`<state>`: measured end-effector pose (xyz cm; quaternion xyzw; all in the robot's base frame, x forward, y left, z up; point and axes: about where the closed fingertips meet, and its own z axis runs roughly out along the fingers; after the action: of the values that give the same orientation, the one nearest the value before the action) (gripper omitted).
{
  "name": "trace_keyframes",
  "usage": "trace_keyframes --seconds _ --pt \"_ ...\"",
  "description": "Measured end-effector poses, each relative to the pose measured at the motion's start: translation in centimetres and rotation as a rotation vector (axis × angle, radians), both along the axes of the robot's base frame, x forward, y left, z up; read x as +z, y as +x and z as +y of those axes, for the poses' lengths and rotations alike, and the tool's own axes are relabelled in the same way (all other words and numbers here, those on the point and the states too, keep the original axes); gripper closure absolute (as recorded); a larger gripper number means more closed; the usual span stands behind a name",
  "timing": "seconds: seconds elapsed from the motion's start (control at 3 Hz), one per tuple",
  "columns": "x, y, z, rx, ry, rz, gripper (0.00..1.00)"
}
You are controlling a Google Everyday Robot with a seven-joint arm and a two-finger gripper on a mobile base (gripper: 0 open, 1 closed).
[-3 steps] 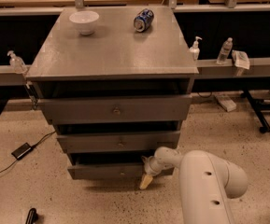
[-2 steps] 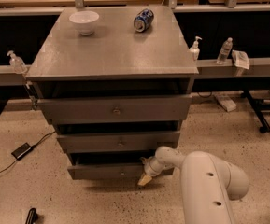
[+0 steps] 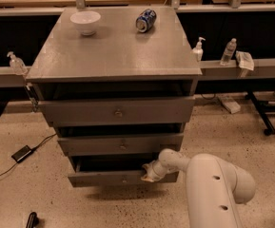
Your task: Open bottom drawer
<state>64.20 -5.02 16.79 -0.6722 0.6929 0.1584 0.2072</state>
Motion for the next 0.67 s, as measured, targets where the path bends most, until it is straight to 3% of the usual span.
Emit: trace_keyframes --seconds 0.33,0.67 --pt "0.00 -0.02 0.00 0.000 0.000 0.000 1.00" --pt "0.00 -0.02 0.00 0.000 0.000 0.000 1.00"
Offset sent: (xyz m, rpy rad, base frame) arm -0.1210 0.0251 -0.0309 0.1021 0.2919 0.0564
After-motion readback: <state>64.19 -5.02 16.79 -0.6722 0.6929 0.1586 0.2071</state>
